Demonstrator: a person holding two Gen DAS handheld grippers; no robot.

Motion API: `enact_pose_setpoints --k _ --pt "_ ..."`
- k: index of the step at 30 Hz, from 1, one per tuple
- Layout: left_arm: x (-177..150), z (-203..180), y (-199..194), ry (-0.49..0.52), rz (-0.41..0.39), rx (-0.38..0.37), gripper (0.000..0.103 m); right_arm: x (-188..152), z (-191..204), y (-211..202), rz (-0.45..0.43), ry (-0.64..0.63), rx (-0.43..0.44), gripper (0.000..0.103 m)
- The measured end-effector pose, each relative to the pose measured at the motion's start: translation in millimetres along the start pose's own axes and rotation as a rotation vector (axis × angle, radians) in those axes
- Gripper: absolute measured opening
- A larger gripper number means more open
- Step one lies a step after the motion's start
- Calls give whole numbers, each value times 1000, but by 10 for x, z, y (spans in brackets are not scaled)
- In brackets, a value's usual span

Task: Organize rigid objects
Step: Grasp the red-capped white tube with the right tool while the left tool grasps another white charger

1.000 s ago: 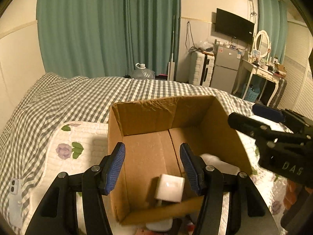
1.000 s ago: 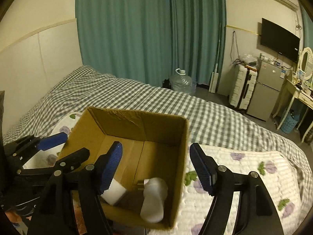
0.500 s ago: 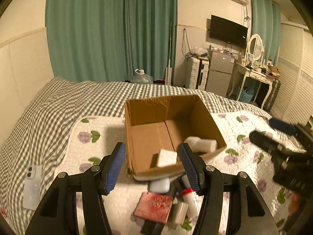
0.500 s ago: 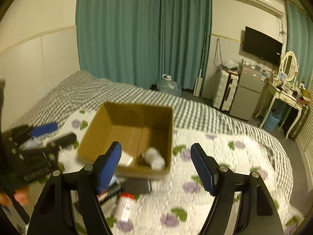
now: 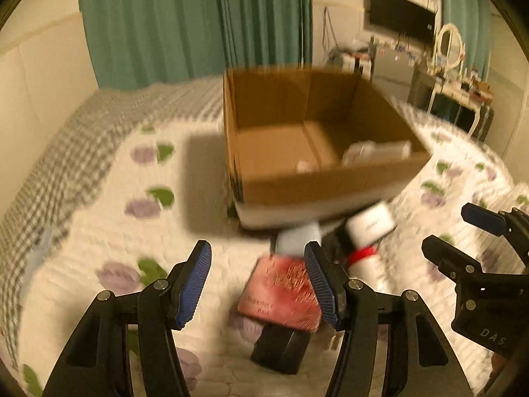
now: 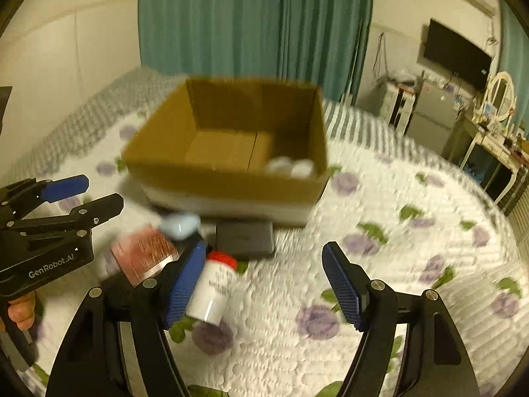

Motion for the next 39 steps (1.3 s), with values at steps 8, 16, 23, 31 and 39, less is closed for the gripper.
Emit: enact_pose_setpoints --k 8,16,23,31,39 --pt "-136 20 247 2 73 -11 61 -288 168 514 146 -16 71 69" --pt "-190 -2 294 4 97 6 61 -440 398 801 215 -55 138 41" --pt "-273 -250 187 42 102 -52 61 -470 136 557 152 -41 112 37" --pt "-397 -761 209 164 129 -98 61 -466 -476 315 106 87 52 37" --pt "-476 -937 297 205 161 -106 50 -353 -361 289 95 79 97 36"
Point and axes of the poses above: each gripper's, at about its wrist camera, not at the fingertips, and y roughly the way its jaws point, z to its left, x to its top, the point moved 4 cm from there along y, roughly the way its jaws point, and after that the axes turned 5 degrees about -x, right-handed, at the moved point
